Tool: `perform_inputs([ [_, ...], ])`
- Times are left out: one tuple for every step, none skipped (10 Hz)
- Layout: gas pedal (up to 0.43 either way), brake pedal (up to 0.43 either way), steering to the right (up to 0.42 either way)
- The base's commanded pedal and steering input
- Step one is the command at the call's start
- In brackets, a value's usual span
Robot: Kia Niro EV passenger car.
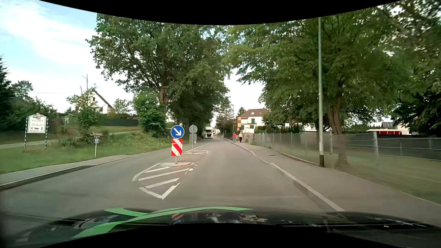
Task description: Follow the waypoints while adhering to traffic rules and regulations
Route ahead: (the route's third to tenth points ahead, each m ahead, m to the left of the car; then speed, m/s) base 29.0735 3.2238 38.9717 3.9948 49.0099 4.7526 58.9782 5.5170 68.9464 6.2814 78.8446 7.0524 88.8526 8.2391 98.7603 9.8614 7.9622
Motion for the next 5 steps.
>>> perform_inputs([
  [0.118, 0.000, -0.008],
  [0.118, 0.000, -0.008],
  [0.130, 0.000, -0.008],
  [0.130, 0.000, -0.008],
  [0.130, 0.000, -0.008],
])
